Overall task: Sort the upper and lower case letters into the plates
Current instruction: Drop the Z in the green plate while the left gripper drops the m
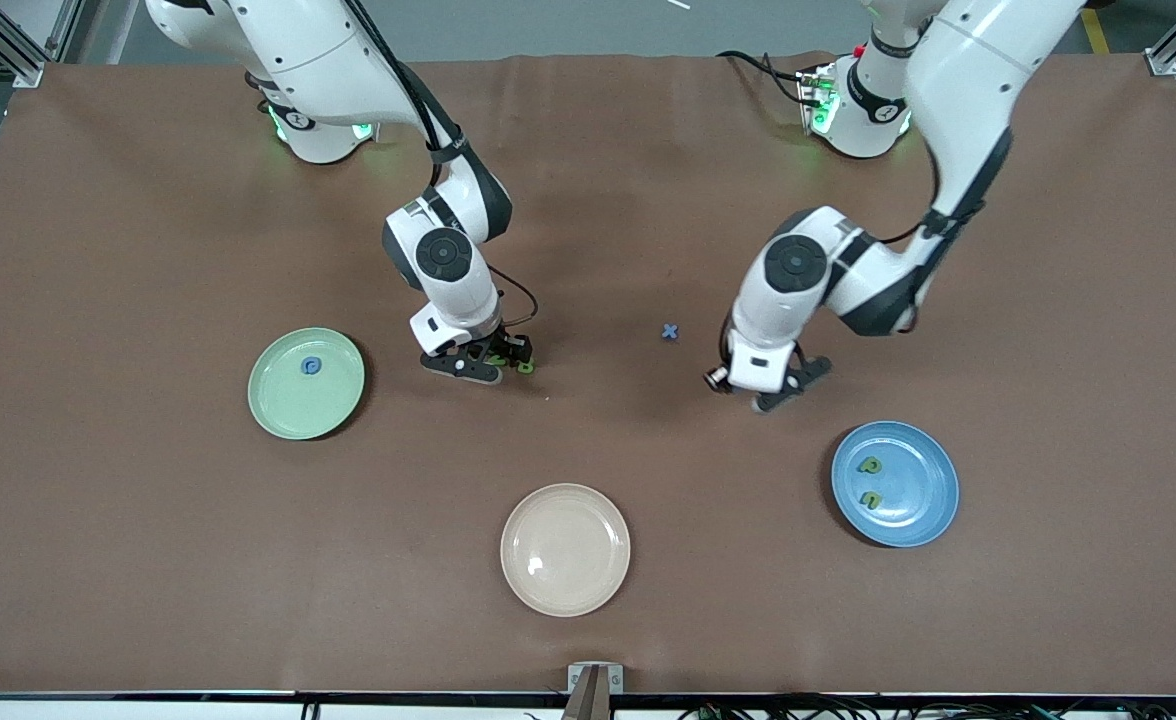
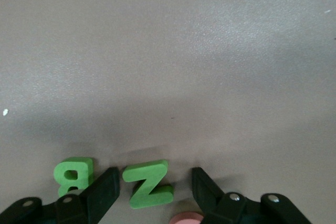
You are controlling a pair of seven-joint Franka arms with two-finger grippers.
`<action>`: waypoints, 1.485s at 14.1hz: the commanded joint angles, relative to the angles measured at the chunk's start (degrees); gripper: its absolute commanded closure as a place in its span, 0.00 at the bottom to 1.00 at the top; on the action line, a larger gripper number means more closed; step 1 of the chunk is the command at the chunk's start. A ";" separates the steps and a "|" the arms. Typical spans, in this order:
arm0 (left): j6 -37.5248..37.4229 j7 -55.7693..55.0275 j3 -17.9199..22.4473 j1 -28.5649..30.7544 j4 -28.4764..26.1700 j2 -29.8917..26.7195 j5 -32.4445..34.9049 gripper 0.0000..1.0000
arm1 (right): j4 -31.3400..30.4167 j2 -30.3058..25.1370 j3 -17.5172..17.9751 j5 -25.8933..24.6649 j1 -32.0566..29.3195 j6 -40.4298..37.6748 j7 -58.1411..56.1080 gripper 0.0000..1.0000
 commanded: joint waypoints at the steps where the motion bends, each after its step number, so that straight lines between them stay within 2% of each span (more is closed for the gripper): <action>1: -3.70 7.59 -0.19 4.32 6.67 2.41 1.18 0.99 | -0.64 0.60 -0.51 -0.84 0.59 0.05 -0.17 0.48; 4: -3.70 17.00 -0.10 10.04 11.77 6.62 1.35 0.98 | -0.73 0.51 -0.51 -0.84 0.15 0.05 -0.08 0.74; 6: -3.70 23.50 1.38 12.42 11.78 7.07 1.36 0.95 | -0.73 0.33 -0.60 -0.84 -0.20 0.05 -0.08 0.96; 7: -3.70 26.14 2.09 13.30 11.35 7.16 1.36 0.94 | -0.73 0.07 -0.69 -0.75 -0.90 -0.04 -0.34 0.99; 9: -3.70 29.32 2.63 16.19 10.30 7.07 1.44 0.92 | -0.82 -0.81 -0.60 -0.75 -3.00 -0.65 -2.78 1.00; 11: -3.70 32.83 2.89 18.22 10.46 8.21 1.36 0.90 | -0.73 -3.17 -0.60 -0.75 -5.72 -4.33 -6.13 1.00; 12: -3.53 33.72 2.89 19.01 10.73 8.91 1.44 0.85 | -0.73 -4.40 -0.60 -0.75 -6.87 -6.35 -7.88 1.00; 13: -3.18 33.90 2.98 19.54 10.73 9.36 1.44 0.73 | -0.82 -5.89 -0.60 -0.75 -8.27 -8.20 -9.99 1.00; 14: -3.00 33.99 3.07 19.55 10.82 9.53 1.62 0.49 | -0.82 -7.30 -0.60 -0.75 -10.38 -10.74 -12.62 1.00; 15: -2.39 33.91 3.41 19.55 10.99 9.97 3.97 0.27 | -0.82 -8.71 -0.60 -0.75 -12.22 -12.76 -15.17 1.00; 16: -0.47 33.73 4.20 19.64 10.91 10.50 8.26 0.00 | -0.82 -10.46 -0.60 -0.75 -14.50 -14.87 -18.59 1.00; 17: 1.29 33.56 4.56 20.25 10.47 11.02 10.56 0.00 | -0.99 -12.22 -0.60 -0.75 -17.22 -16.89 -22.45 1.00; 19: 1.39 31.98 4.21 19.91 8.63 10.25 10.58 0.00 | -2.13 -14.95 -0.60 -0.66 -21.80 -19.11 -29.05 1.00; 21: 1.04 27.51 2.03 19.73 6.35 8.49 10.58 0.00 | -4.15 -15.84 -0.51 -0.66 -25.50 -18.76 -34.42 1.00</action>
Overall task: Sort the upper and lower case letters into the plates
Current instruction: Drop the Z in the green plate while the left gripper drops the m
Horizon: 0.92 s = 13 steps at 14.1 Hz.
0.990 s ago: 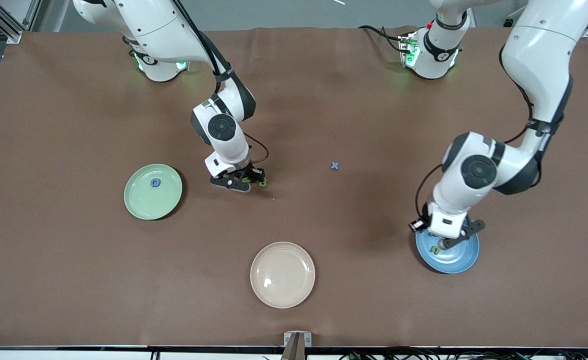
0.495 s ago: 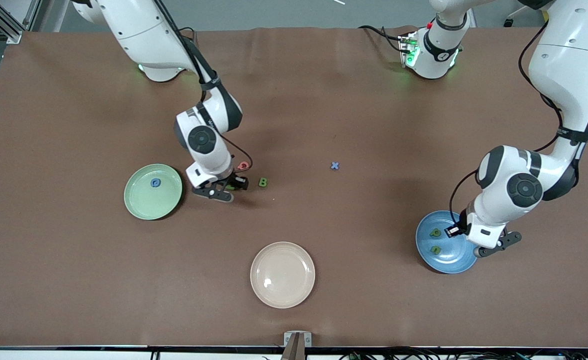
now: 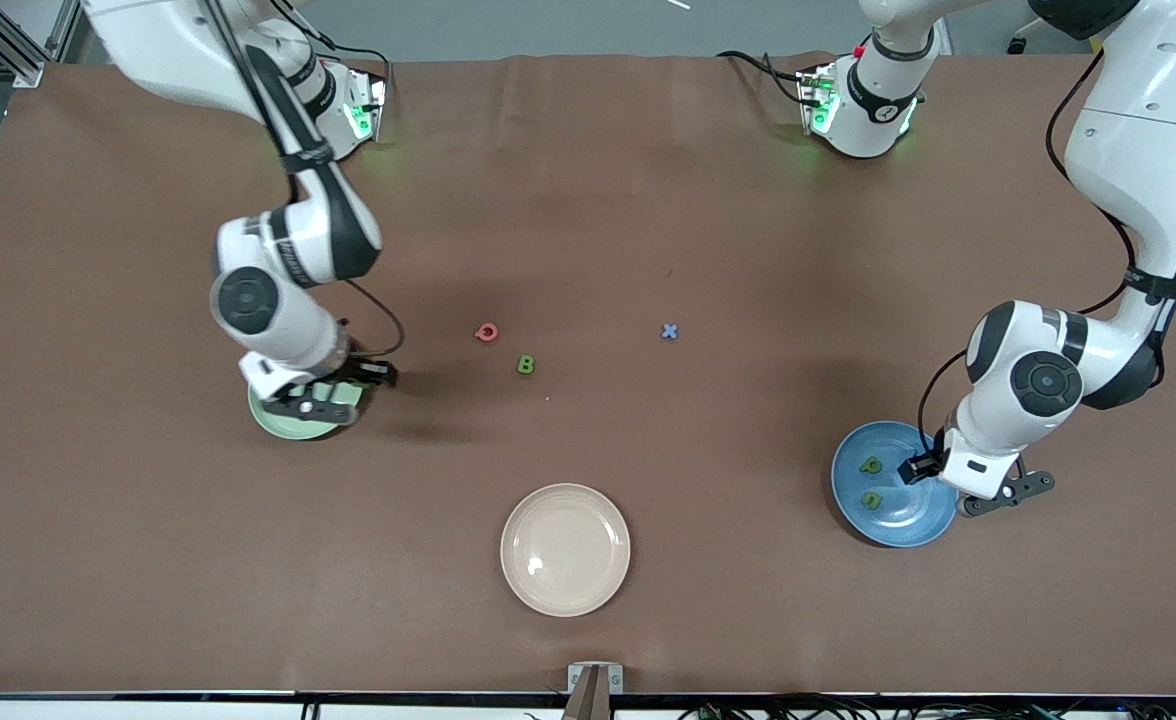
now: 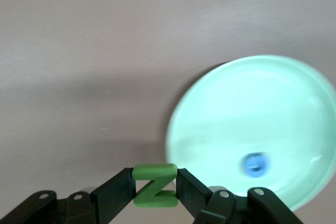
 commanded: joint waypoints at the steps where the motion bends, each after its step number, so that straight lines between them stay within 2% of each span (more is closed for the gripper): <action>1: 0.40 -6.43 -4.05 -0.21 -4.51 -3.25 1.69 0.00 | -4.70 -2.48 1.28 -0.63 -4.92 1.12 -5.10 1.00; 5: 0.40 -9.16 -10.82 -0.12 -12.68 -10.46 1.78 0.08 | -9.80 -1.69 1.28 -0.54 -7.22 9.28 -7.22 1.00; 6: 0.40 -12.91 -13.19 -0.03 -13.92 -11.17 1.78 0.10 | -10.15 -1.34 1.28 -0.46 -7.31 10.52 -7.22 1.00; 8: 0.22 -21.19 -17.85 0.06 -16.03 -11.26 1.78 0.10 | -10.33 -0.20 1.37 -0.02 -7.31 11.93 -7.22 1.00; 11: 0.22 -23.49 -22.69 -0.47 -19.19 -11.08 1.86 0.11 | -10.33 1.12 1.46 0.16 -7.04 13.34 -7.22 1.00; 13: 0.22 -26.03 -24.54 -1.43 -20.08 -11.00 1.86 0.12 | -10.33 1.74 1.54 0.33 -6.87 13.52 -7.13 1.00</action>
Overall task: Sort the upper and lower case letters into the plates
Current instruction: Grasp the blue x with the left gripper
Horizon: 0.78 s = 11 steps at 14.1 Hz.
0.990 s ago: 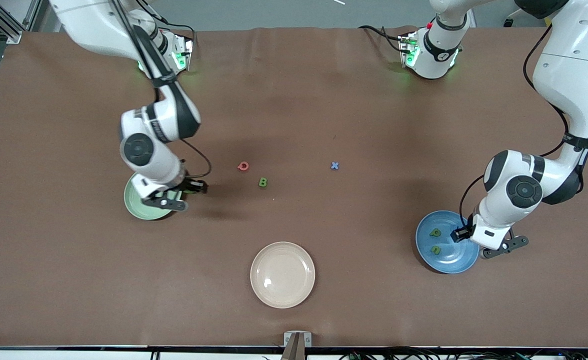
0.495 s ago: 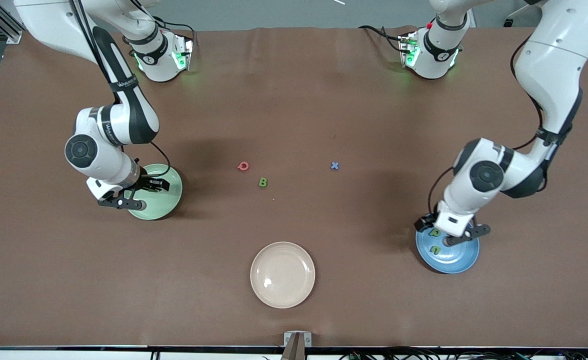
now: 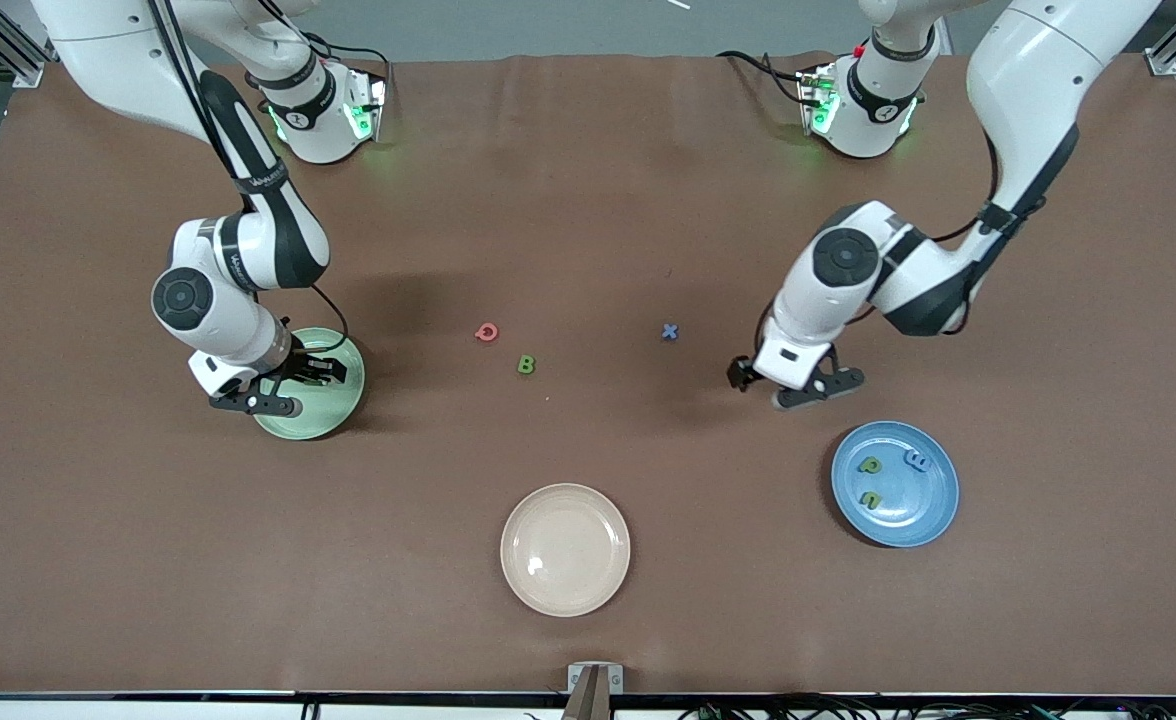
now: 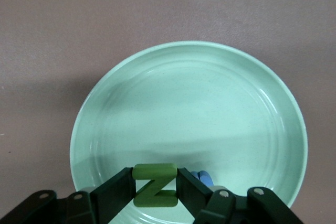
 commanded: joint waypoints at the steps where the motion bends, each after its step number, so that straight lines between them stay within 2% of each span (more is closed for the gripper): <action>1: 0.41 -5.24 -2.23 -1.91 -1.87 -0.75 1.41 0.14 | -0.90 0.58 0.94 0.74 -0.62 1.40 -0.42 1.00; 3: 0.41 -10.25 -2.23 -6.39 -1.43 0.30 1.59 0.17 | -2.04 1.02 1.03 1.62 -0.01 3.15 -0.42 1.00; 7: 0.58 -15.27 -2.15 -11.67 -1.52 2.32 2.90 0.20 | -2.93 1.03 0.94 1.62 0.08 4.21 -0.42 1.00; 11: 0.58 -23.88 -1.97 -13.62 -1.43 5.66 9.21 0.24 | -3.36 1.03 0.94 1.62 0.08 4.21 -0.42 1.00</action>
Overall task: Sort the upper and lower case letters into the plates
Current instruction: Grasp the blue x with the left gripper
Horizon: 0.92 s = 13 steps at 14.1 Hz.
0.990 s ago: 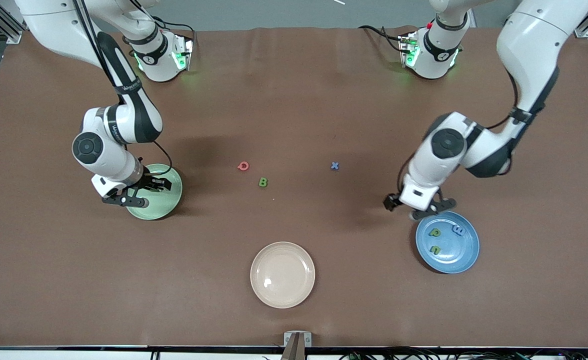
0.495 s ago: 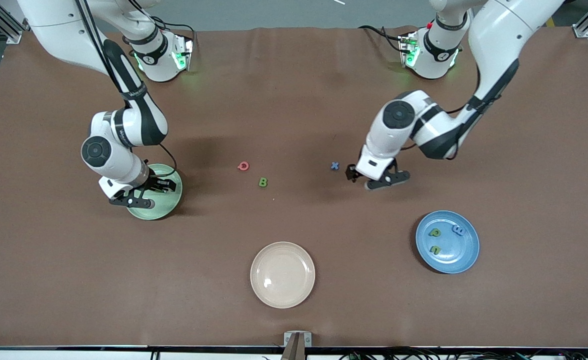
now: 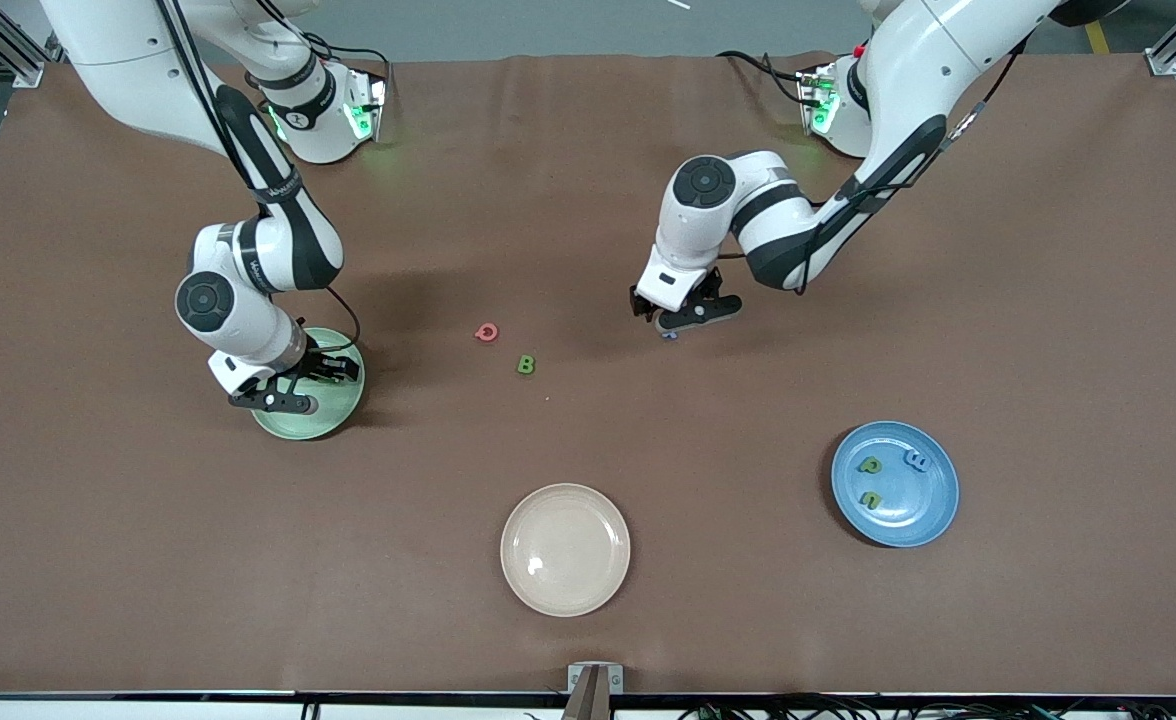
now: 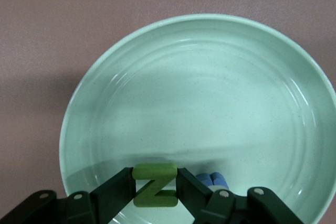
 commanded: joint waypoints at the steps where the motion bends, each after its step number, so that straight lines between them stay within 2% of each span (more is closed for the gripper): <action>1: 0.53 -5.53 0.06 -0.26 0.18 3.05 6.72 0.25 | -1.62 -0.92 0.24 1.06 -0.10 0.84 -0.43 0.99; 2: 0.53 -7.11 0.14 -0.26 0.18 3.84 9.27 0.25 | -1.62 -0.92 0.24 1.06 -0.10 0.84 -0.43 0.98; 3: 0.53 -7.65 0.14 -0.35 0.27 4.54 10.77 0.27 | -1.62 -0.92 0.24 1.06 -0.10 0.84 -0.43 0.91; 7: 0.53 -4.86 0.14 -0.44 0.53 5.08 12.46 0.32 | -1.35 -0.92 0.24 1.06 0.51 0.66 -0.08 0.08; 8: 0.53 -2.49 0.14 -0.61 0.53 5.08 12.46 0.35 | -1.27 -0.92 0.24 1.06 0.51 0.40 0.01 0.00; 11: 0.62 4.98 0.23 -0.44 0.88 5.69 12.46 0.37 | -0.22 -1.18 0.24 0.97 0.43 -0.30 -0.51 0.00; 13: 0.53 7.71 0.23 -0.44 1.84 6.66 12.37 0.37 | 1.71 -1.54 0.16 0.80 -0.10 -4.59 -0.78 0.00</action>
